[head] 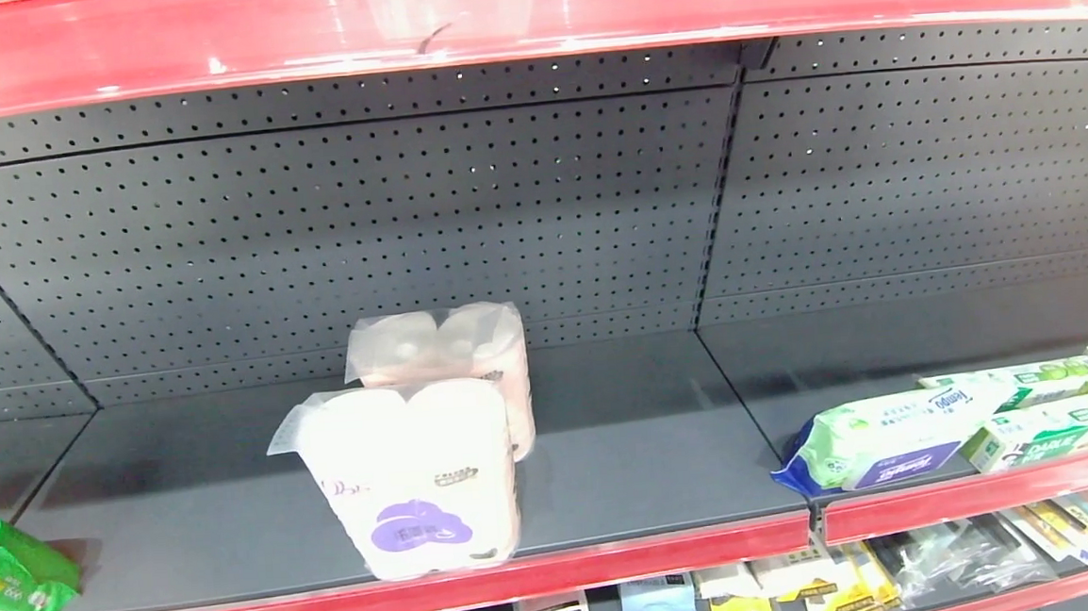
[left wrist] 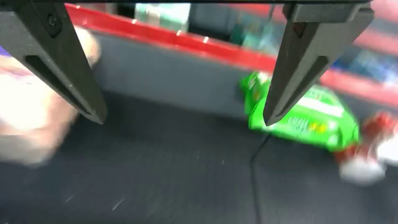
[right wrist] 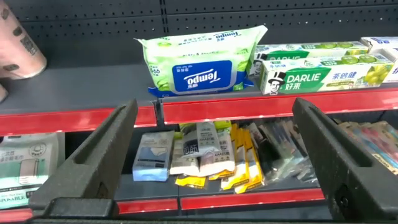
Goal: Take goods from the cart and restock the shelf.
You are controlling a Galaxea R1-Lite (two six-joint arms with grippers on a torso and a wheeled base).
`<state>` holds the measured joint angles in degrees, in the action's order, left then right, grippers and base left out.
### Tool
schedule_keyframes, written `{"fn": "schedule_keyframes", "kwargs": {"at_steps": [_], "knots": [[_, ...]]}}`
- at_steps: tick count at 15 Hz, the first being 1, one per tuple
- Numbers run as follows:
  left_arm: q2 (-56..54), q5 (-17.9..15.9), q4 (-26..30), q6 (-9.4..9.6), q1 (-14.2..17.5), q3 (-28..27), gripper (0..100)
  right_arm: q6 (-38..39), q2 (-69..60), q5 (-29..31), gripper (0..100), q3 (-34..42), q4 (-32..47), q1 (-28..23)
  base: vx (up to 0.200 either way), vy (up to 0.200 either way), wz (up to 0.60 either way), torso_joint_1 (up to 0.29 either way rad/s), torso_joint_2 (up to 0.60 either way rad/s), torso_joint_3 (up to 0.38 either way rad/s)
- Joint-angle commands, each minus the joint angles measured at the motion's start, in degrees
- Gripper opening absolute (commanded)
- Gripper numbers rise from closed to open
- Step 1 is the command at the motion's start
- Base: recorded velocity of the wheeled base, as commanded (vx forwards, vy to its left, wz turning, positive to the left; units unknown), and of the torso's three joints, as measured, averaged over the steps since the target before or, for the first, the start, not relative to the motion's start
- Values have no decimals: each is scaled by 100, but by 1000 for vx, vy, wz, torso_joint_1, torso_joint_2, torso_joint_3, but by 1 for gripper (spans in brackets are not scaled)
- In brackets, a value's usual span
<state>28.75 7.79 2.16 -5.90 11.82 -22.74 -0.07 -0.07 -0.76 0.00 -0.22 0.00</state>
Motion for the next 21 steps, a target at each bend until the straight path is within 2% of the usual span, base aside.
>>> {"fn": "schedule_keyframes", "kwargs": {"at_steps": [1,2,3,5,7,9,11,14,21], "knots": [[2452,109,-93,-104,171,-319,100,-1,7,-4,100,0,-4,0,0,0,0,0,0,0],[3251,-208,-436,-69,171,-354,100,-1,7,-4,100,0,-4,0,0,0,0,0,0,0],[3770,-234,-594,28,171,-442,100,-1,7,-4,100,0,-4,0,0,0,0,0,0,0],[4579,-252,-752,405,153,-557,100,-1,7,-4,100,0,-4,0,0,0,0,0,0,0],[5088,-243,-945,555,39,-583,100,-1,7,-4,100,0,-4,0,0,0,0,0,0,0],[5853,-252,-1499,660,-57,-741,100,-1,7,-4,100,0,4,0,0,0,0,0,0,0],[6143,-296,-1543,898,-251,-776,100,-1,7,-4,100,0,-4,0,0,0,0,0,0,0],[6354,-594,-1534,942,-497,-899,100,-1,7,-4,100,0,4,0,0,0,0,0,0,0],[6908,-586,-1552,924,-1130,-908,100,-1,7,-4,100,0,-4,0,0,0,0,0,0,0]]}}
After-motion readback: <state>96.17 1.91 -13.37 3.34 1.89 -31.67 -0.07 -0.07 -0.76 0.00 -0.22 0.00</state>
